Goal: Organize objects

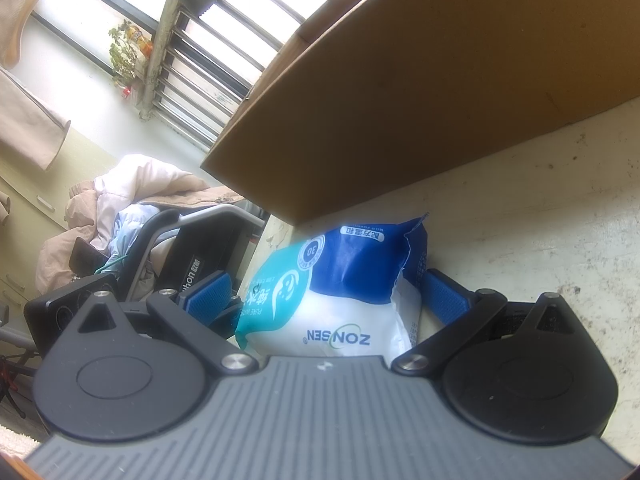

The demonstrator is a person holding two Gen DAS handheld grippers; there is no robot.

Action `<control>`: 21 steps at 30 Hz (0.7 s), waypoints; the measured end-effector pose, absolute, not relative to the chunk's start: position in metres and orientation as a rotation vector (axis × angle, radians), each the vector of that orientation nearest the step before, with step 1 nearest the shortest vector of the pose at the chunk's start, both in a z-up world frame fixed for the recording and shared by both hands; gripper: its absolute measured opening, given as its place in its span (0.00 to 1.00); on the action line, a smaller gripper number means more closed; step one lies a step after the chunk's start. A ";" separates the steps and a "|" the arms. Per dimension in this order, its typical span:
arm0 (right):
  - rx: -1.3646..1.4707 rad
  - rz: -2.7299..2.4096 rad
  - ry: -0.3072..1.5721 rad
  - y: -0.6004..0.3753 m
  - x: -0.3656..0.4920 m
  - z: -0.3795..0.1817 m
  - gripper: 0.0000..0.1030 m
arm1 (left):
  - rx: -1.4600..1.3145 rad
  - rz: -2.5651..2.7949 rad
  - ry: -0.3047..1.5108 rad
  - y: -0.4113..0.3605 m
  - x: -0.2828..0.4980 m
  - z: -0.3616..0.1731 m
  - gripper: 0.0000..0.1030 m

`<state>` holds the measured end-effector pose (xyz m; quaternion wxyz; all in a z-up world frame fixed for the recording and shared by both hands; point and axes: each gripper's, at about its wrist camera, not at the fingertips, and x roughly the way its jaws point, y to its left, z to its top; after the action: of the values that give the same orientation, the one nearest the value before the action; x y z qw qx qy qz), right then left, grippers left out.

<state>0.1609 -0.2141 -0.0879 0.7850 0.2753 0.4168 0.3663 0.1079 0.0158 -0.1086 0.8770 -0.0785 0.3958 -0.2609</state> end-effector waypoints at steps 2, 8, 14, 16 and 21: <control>0.594 0.790 0.899 -0.214 0.161 -0.088 0.99 | -0.159 -0.546 0.822 0.015 0.113 -0.109 1.00; 0.594 0.790 0.899 -0.214 0.161 -0.088 0.99 | -0.130 -0.544 0.814 0.001 0.111 -0.111 1.00; 0.594 0.790 0.899 -0.214 0.161 -0.088 0.99 | -0.137 -0.546 0.813 -0.015 0.119 -0.108 1.00; 0.594 0.790 0.899 -0.214 0.161 -0.088 0.99 | -0.135 -0.547 0.812 -0.017 0.119 -0.108 1.00; 0.594 0.789 0.899 -0.214 0.161 -0.088 0.99 | -0.129 -0.546 0.810 -0.020 0.118 -0.109 1.00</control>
<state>0.1608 -0.2137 -0.0878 0.7852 0.2754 0.4168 0.3659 0.1182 -0.0196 -0.1086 0.8811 -0.0622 0.3886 -0.2622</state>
